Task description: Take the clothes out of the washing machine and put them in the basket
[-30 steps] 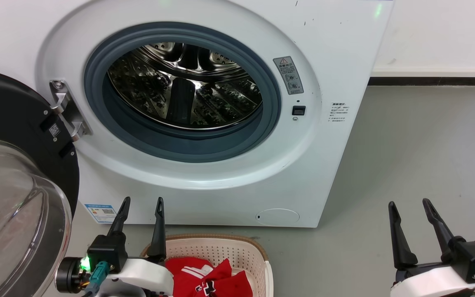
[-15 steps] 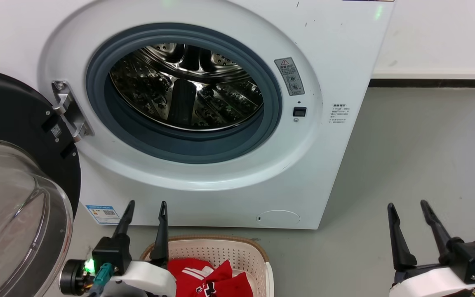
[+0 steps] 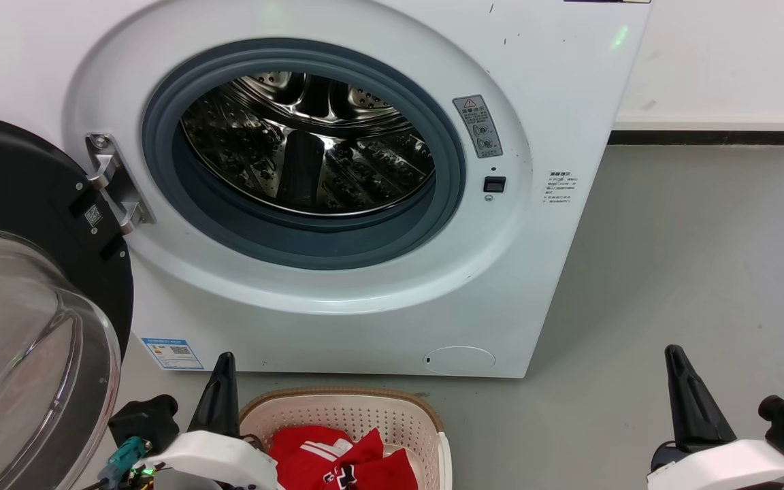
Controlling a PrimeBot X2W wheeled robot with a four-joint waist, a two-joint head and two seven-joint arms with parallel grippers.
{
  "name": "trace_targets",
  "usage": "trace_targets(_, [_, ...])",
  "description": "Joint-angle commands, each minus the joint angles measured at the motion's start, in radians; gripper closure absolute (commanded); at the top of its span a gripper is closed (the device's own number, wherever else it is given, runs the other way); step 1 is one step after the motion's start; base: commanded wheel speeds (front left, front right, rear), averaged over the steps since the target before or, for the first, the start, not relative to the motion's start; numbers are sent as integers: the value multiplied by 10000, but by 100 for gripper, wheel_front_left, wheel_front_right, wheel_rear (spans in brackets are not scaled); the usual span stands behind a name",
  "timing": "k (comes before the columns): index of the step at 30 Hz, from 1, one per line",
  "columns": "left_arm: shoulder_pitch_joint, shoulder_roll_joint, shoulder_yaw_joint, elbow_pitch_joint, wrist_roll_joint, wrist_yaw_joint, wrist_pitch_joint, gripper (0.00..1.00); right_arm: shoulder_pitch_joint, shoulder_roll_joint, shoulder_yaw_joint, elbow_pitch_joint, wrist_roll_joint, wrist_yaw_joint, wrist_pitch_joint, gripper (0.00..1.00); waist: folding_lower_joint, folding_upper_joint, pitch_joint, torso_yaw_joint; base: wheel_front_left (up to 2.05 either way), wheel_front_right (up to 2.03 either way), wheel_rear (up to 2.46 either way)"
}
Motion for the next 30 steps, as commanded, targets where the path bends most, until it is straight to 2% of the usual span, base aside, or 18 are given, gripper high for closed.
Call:
trace_targets(1, [-278,20,92,-179,-478,-51,85,100,-325,-100,7,-61,534,-1,47,100,0,0,0,-2,0,0,0])
trace_targets(30, [-491,-16,639,-181,-4996,-396,1180,100,-951,-251,-46,638,5289,-2,740,100,0,0,-21,-27,0,0,0])
